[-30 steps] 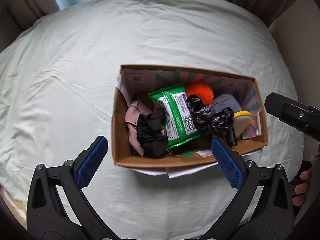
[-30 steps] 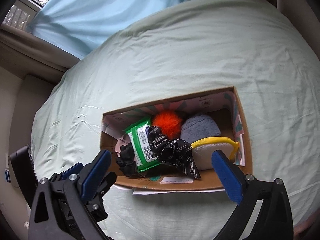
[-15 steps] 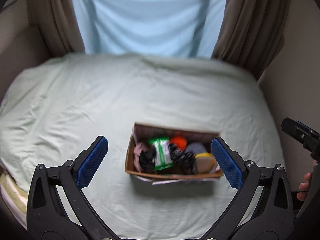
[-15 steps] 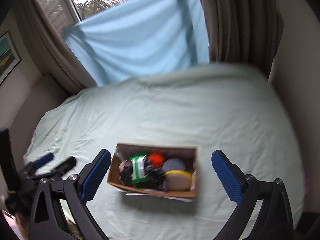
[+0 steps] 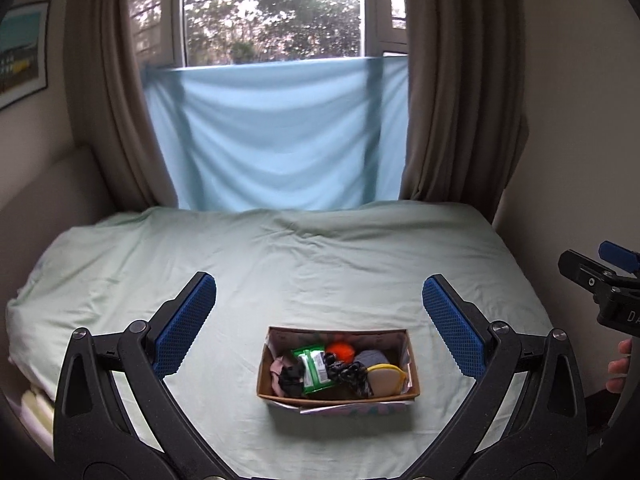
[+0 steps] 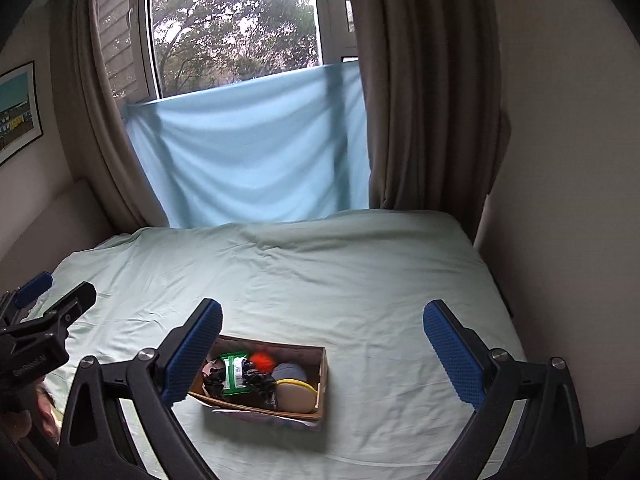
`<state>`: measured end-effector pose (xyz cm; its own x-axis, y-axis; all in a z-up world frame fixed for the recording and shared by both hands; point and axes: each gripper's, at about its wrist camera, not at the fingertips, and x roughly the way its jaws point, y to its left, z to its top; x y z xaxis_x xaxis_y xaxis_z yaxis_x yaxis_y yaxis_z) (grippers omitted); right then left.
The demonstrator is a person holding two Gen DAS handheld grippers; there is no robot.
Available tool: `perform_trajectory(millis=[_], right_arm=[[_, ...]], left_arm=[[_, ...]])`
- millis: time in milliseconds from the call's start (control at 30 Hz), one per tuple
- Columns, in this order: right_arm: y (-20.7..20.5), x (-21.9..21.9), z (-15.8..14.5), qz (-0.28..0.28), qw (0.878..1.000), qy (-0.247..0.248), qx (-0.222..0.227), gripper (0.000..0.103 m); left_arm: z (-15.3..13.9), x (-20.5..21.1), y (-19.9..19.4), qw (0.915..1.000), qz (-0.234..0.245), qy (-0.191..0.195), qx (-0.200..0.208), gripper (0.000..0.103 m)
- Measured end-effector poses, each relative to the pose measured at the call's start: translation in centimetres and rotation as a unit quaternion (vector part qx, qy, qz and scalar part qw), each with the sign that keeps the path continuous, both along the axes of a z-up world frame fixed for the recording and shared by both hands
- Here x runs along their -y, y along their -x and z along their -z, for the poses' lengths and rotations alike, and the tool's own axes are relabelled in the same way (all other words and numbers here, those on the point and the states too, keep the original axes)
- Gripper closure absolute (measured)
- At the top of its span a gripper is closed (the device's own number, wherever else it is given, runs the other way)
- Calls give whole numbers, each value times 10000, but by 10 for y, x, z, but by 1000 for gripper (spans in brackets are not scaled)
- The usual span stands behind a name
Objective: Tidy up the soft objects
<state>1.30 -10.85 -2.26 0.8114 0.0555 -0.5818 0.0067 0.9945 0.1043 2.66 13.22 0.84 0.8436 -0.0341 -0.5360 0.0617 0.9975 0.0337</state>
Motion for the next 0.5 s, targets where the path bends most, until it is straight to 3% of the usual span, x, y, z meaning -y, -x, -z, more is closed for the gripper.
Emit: perform_trajectory(millis=[500], right_arm=[[27, 14, -9, 389, 9986, 226, 280, 3]], left_arm=[[0, 22, 20, 9997, 93, 105, 211, 0]])
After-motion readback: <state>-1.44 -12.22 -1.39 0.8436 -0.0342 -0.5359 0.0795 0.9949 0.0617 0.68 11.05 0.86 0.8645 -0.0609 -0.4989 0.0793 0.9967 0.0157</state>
